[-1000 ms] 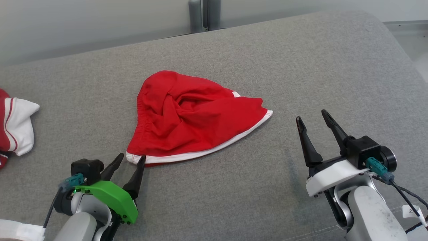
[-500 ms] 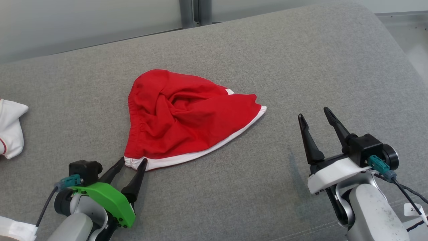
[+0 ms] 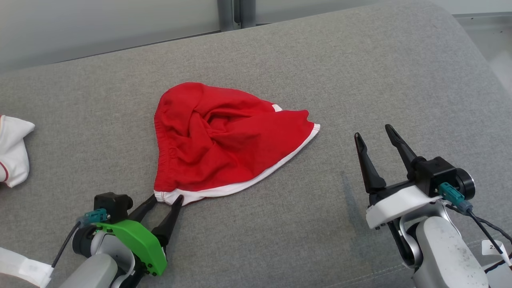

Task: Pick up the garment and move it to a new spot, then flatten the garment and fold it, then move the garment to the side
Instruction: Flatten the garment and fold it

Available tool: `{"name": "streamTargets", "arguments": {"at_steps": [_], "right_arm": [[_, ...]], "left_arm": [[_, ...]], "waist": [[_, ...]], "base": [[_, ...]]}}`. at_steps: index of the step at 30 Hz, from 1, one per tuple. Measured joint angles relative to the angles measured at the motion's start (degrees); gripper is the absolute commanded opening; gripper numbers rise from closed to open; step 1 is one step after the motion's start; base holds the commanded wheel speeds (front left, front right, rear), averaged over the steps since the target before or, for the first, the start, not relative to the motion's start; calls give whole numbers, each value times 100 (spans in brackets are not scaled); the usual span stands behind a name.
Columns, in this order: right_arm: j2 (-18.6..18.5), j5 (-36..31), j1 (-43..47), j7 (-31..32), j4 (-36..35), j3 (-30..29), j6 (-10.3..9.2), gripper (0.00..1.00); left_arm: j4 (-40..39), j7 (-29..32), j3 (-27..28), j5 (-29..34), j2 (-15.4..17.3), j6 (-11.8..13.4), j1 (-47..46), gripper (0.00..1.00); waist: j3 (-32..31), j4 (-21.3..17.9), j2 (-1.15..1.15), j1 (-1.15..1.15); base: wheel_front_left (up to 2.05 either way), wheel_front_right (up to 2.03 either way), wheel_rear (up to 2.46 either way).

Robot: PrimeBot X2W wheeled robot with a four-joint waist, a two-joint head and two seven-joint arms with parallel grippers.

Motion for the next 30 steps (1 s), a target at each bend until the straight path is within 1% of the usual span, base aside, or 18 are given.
{"name": "streamTargets", "arguments": {"at_steps": [1, 2, 3, 5, 7, 10, 11, 12, 13, 14, 15, 19, 22, 27, 28, 30], "right_arm": [[0, 0, -8, 0, -1, 3, 0, 100], [-1, -1, -10, -1, 0, 7, 0, 100], [-2, -1, -11, -1, 1, 5, 0, 100], [-10, -1, -13, -2, 5, 0, 0, 100], [-14, -1, -13, -8, 9, -12, 0, 100], [-18, -1, -12, -23, 15, -45, 0, 100], [-18, -1, -12, -24, 18, -53, 0, 100], [-18, -1, -12, -24, 25, -62, 0, 100], [-19, -1, -12, -24, 35, -67, 0, 100], [-26, -2, -12, -18, 52, -65, 0, 100], [-44, -4, -12, 30, 80, -57, 0, 100], [-158, -5, -105, 181, 298, 1, 0, 100], [-314, -2, -235, 331, 581, 149, 0, 100], [-633, -36, -495, 520, 1127, 710, 0, 100], [-738, -33, -610, 545, 1345, 1020, 1, 100], [-870, -27, -743, 536, 1591, 1313, 1, 100]], "left_arm": [[47, -14, -43, -1, 3, 0, -35, 89], [83, -55, -79, -18, 7, 0, -62, 81], [123, -71, -115, -33, 11, -1, -89, 68], [185, -134, -189, -64, 19, -1, -137, 51], [215, -218, -232, -142, 24, -1, -174, 45], [220, -311, -300, -202, 57, -1, -196, 41], [218, -355, -316, -220, 77, -2, -196, 38], [204, -374, -333, -242, 98, -4, -196, 33], [188, -426, -341, -246, 118, -4, -196, 24], [167, -466, -343, -249, 135, -5, -196, 9], [155, -505, -345, -249, 151, -5, -196, 0], [169, -656, -218, -175, 155, 30, -197, 0], [198, -705, -88, -130, 77, 70, -197, 0], [274, -713, -33, -30, -105, 69, -208, 0], [293, -716, 16, -1, -168, 69, -235, 0], [316, -730, 82, 16, -210, 68, -265, 0]], "waist": [[3, -4, 0, 0], [5, -9, 0, 0], [7, -14, 0, 0], [11, -23, 0, 0], [10, -24, 0, 0], [2, -13, 0, 0], [-2, -6, 0, 0], [-5, 4, 0, 0], [-8, 16, 0, 0], [-10, 31, 0, 0], [-11, 49, 0, 0], [-17, 128, 0, 0], [-22, 195, 0, 0], [-19, 308, 0, 0], [-7, 350, 0, 0], [11, 389, 0, 0]], "base": [[0, 0, 0], [0, 0, 0], [0, 0, 0], [0, 0, 0], [0, 0, 0], [0, 0, 0], [0, 0, 0], [0, 0, 0], [0, 0, 0], [0, 0, 0], [0, 0, 0], [0, 0, 0], [0, 0, 0], [0, 0, 0], [0, 0, 0], [0, 0, 0]]}}
